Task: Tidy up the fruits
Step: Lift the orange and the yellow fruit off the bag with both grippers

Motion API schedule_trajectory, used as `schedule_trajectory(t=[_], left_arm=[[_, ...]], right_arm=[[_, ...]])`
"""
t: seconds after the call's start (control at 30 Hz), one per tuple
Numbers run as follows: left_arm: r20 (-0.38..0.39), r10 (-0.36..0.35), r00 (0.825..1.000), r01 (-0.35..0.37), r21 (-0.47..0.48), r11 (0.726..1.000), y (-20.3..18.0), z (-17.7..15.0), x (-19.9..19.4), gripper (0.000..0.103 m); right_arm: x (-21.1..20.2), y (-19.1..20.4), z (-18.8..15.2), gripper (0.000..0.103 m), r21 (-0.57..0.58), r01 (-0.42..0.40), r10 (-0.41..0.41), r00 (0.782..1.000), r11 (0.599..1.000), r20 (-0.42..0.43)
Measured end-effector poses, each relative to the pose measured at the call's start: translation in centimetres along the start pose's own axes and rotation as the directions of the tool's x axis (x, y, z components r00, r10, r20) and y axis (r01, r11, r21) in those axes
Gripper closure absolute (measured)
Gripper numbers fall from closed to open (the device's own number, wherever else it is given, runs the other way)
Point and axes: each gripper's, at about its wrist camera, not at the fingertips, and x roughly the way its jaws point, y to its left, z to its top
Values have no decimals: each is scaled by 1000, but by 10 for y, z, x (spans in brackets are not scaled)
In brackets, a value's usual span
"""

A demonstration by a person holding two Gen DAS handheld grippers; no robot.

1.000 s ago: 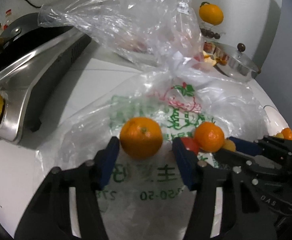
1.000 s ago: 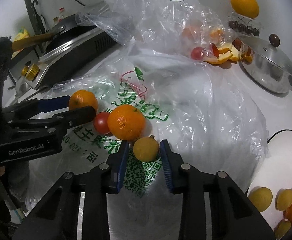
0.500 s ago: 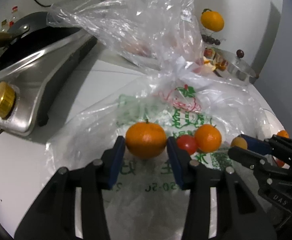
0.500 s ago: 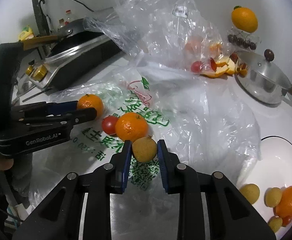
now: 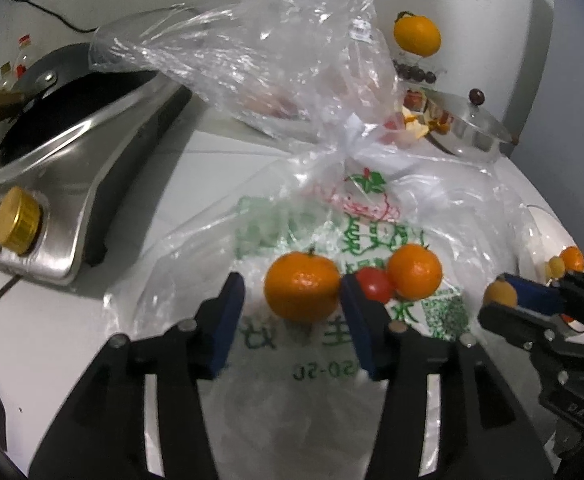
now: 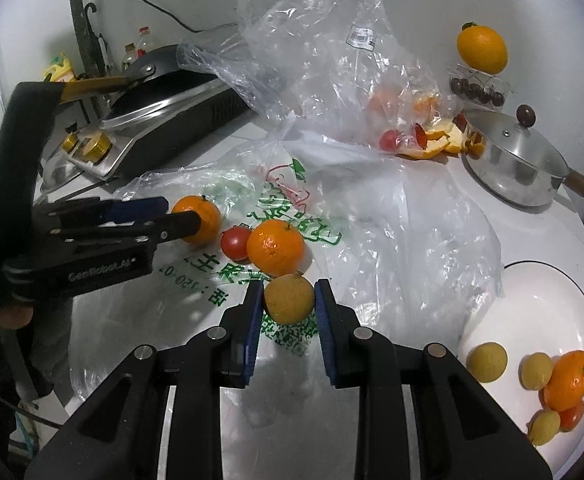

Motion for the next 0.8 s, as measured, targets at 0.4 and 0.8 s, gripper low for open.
schedule_trajectory(t=[0.4, 0.8], left_arm=[[-35, 6, 999, -8, -38, 999, 2, 6, 27, 44], [-9, -38, 999, 38, -36, 999, 1, -1, 13, 56]], right_arm=[[4, -14, 0, 75, 28, -2, 2, 1000, 1000, -1], [1, -14, 1, 75, 25, 3, -3, 1000, 1000, 14]])
